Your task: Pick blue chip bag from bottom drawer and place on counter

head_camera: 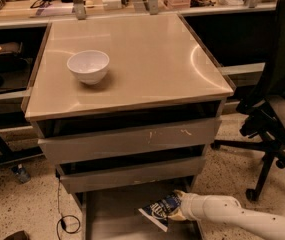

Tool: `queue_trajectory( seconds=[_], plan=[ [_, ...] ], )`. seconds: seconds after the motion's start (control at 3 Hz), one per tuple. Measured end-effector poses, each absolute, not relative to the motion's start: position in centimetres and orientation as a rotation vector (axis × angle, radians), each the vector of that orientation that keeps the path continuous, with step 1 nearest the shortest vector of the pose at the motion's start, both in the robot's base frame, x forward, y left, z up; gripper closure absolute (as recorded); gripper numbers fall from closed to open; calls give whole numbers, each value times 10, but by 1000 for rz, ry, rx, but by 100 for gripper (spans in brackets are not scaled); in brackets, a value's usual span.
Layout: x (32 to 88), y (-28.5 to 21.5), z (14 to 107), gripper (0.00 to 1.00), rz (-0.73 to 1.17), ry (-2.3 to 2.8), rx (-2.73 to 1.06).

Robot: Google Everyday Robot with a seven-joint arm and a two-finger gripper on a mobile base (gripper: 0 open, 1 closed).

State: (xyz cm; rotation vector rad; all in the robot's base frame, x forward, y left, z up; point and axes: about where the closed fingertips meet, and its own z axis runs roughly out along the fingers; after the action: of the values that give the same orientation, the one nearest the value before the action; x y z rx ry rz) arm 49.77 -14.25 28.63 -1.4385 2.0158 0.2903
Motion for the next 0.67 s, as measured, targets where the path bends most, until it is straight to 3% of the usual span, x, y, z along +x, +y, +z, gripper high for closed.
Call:
queue_trajectory(
  seconds=[0.67],
  plan=[
    [495,-184,355,100,148,2050,-1366]
  ],
)
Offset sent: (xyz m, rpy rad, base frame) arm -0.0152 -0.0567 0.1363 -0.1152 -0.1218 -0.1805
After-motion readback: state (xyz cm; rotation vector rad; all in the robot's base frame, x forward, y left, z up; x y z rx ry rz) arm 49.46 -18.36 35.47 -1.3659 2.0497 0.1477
